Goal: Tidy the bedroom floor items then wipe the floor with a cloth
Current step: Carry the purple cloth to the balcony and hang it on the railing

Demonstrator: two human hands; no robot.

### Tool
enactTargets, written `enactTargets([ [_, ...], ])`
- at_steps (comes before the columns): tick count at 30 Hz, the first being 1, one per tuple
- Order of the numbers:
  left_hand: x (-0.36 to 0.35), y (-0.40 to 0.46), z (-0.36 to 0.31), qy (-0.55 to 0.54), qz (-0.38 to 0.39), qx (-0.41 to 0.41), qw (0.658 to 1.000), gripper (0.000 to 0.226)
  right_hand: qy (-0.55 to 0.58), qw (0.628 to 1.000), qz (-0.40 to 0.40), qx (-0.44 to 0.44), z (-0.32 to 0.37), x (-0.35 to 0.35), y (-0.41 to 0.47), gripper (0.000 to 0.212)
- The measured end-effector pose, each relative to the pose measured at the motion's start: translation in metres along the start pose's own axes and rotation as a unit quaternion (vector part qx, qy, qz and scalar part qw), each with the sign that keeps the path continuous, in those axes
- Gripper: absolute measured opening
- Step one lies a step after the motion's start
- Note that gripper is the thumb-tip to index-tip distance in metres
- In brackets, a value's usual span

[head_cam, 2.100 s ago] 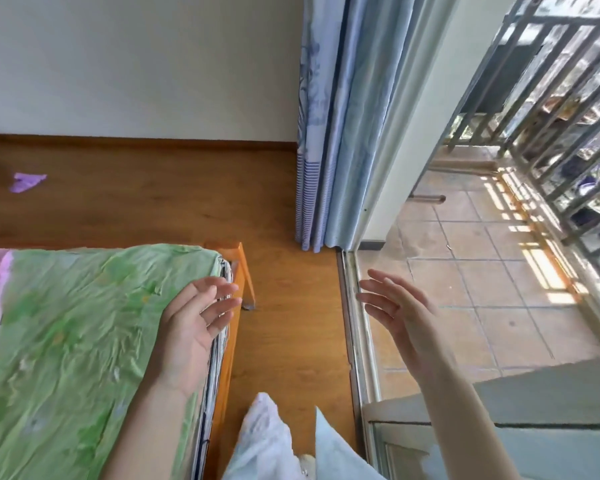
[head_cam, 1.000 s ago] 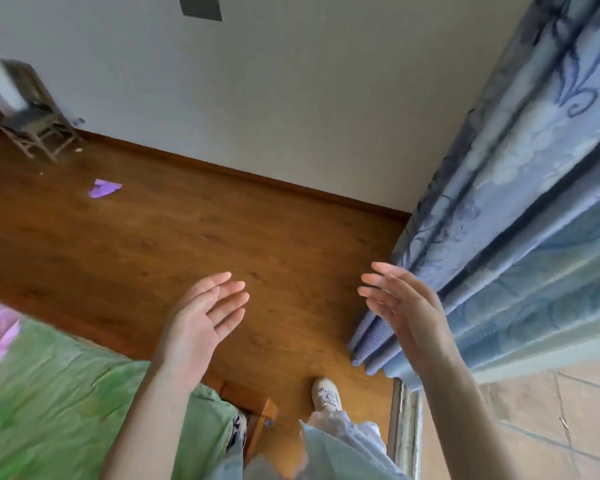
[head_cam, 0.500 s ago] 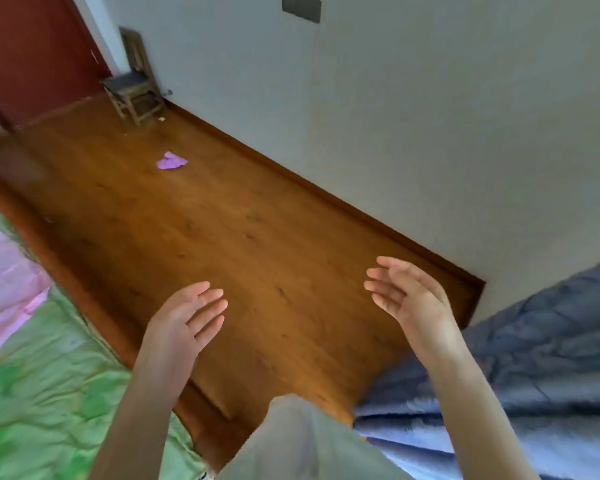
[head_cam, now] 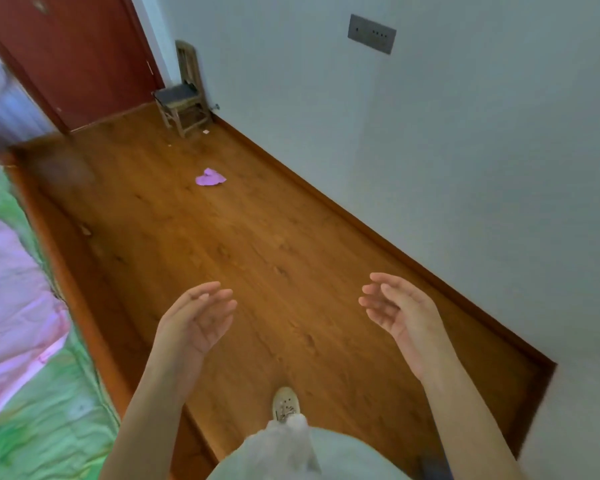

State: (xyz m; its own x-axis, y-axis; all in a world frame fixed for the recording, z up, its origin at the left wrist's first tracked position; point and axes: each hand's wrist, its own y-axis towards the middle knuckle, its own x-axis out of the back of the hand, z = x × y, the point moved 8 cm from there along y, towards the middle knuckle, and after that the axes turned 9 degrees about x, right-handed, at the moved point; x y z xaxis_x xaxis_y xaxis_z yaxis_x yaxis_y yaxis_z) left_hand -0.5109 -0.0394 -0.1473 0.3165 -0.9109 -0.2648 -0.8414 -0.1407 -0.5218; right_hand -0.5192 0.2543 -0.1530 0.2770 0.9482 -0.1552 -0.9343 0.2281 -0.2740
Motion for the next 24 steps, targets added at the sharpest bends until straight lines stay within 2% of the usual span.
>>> enactTargets([
  [5,-0.004,0.073,-0.060,0.002,-0.001,-0.019,1.000,0.021,0.006,0.999,0.028,0.028,0.028,-0.058,0.077,0.016],
  [10,-0.003,0.126,-0.099,0.015,0.007,-0.033,0.999,0.029,0.020,0.999,0.034,0.020,0.041,-0.092,0.141,0.017],
  [24,-0.029,0.312,-0.193,-0.061,-0.076,-0.021,0.995,0.030,0.004,0.991,0.136,0.021,0.080,-0.220,0.367,0.018],
])
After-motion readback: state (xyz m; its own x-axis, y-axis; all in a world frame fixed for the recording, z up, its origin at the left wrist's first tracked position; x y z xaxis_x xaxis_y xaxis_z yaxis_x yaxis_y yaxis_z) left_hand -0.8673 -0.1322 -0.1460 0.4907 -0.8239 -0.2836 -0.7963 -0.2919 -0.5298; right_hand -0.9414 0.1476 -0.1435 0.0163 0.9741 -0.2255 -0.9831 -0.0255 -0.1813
